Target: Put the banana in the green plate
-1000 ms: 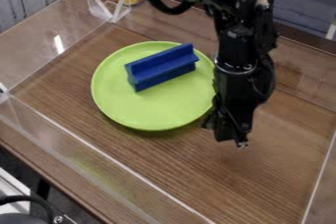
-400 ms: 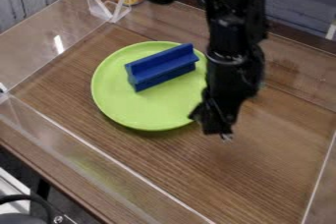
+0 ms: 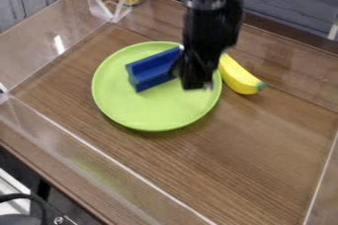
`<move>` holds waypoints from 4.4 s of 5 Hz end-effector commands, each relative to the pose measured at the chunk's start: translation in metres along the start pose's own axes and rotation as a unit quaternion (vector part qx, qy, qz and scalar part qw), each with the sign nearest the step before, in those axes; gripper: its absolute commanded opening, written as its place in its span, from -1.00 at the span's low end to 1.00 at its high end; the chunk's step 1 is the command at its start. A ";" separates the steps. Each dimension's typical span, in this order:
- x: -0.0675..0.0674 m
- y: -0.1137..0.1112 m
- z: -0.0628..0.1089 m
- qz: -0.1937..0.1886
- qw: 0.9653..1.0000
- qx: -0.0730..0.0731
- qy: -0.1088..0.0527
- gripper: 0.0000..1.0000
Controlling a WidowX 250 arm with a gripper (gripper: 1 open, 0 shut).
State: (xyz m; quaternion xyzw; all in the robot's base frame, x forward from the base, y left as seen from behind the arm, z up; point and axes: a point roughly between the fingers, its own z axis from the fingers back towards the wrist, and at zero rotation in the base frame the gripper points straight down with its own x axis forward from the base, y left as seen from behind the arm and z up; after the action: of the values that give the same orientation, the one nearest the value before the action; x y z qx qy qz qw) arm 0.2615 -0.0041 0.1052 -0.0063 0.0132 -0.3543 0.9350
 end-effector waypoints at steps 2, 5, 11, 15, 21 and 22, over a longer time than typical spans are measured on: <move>0.024 0.010 0.038 0.013 0.999 0.034 -0.023 -1.00; 0.056 0.013 0.019 0.011 0.999 0.036 -0.031 1.00; 0.084 0.020 -0.033 -0.010 0.998 0.038 -0.048 1.00; 0.098 0.041 -0.035 -0.007 0.997 0.050 -0.059 -1.00; 0.077 0.076 -0.020 0.000 0.993 0.064 -0.101 1.00; 0.070 0.082 -0.014 0.014 0.993 0.062 -0.103 1.00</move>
State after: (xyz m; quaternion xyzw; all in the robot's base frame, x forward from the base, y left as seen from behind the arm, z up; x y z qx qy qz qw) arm 0.3580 0.0085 0.0577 -0.0008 -0.0631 -0.3418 0.9377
